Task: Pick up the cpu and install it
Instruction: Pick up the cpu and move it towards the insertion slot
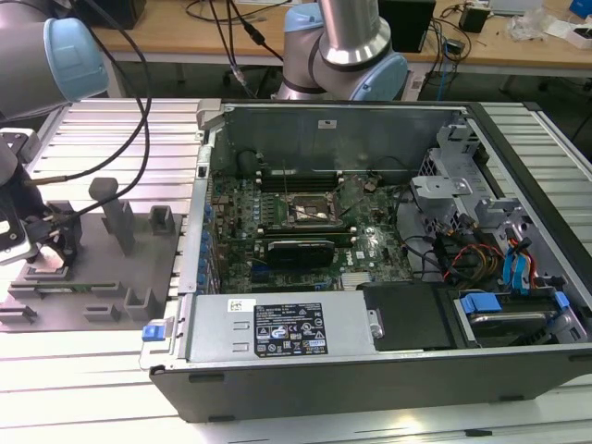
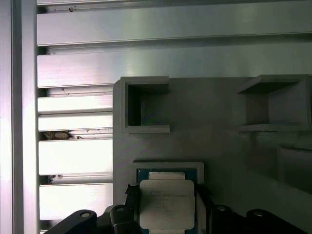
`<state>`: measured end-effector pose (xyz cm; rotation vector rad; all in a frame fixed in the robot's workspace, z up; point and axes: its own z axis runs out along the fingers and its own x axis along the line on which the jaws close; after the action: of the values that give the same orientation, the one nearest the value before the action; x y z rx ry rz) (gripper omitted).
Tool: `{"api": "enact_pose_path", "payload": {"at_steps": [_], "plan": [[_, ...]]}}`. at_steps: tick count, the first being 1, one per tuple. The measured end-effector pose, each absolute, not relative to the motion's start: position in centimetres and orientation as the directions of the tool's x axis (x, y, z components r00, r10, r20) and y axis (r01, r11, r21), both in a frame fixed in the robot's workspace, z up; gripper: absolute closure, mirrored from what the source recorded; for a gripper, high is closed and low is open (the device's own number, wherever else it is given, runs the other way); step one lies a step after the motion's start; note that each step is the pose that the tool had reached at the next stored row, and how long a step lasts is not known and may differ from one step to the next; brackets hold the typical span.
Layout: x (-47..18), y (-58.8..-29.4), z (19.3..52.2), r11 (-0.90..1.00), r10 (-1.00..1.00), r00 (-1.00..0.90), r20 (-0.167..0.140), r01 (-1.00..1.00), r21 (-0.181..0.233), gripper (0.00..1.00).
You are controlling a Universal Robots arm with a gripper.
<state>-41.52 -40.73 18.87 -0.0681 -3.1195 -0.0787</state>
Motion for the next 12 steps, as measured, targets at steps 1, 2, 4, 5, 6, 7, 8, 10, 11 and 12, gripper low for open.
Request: {"api": "enact_pose_path", "payload": {"at_steps": [1, 2, 4, 5, 6, 7, 8, 10, 11, 12], "plan": [[-41.5, -40.7, 18.9, 0.998, 0.043, -0.999, 0.021, 0.044, 0.050, 0.45], [-41.5, -40.7, 18.9, 0.998, 0.043, -0.999, 0.021, 0.044, 0.050, 0.45], [-41.5, -40.7, 18.9, 0.998, 0.043, -0.999, 0.021, 0.044, 0.050, 0.45], [-41.5, -40.7, 18.9, 0.998, 0.043, -0.999, 0.021, 0.044, 0.050, 0.45], [-41.5, -40.7, 18.9, 0.998, 0.043, -0.999, 0.022, 0.044, 0.050, 0.45], [-41.5, -40.7, 19.2, 0.998, 0.043, -0.999, 0.022, 0.044, 0.050, 0.45], [-41.5, -40.7, 19.4, 0.998, 0.043, -0.999, 0.021, 0.044, 0.050, 0.45], [-41.5, -40.7, 19.9, 0.998, 0.043, -0.999, 0.021, 0.044, 0.050, 0.45], [-41.5, -40.7, 20.2, 0.998, 0.043, -0.999, 0.021, 0.044, 0.050, 0.45], [-41.5, -40.7, 20.6, 0.998, 0.043, -0.999, 0.021, 0.044, 0.050, 0.45]]}}
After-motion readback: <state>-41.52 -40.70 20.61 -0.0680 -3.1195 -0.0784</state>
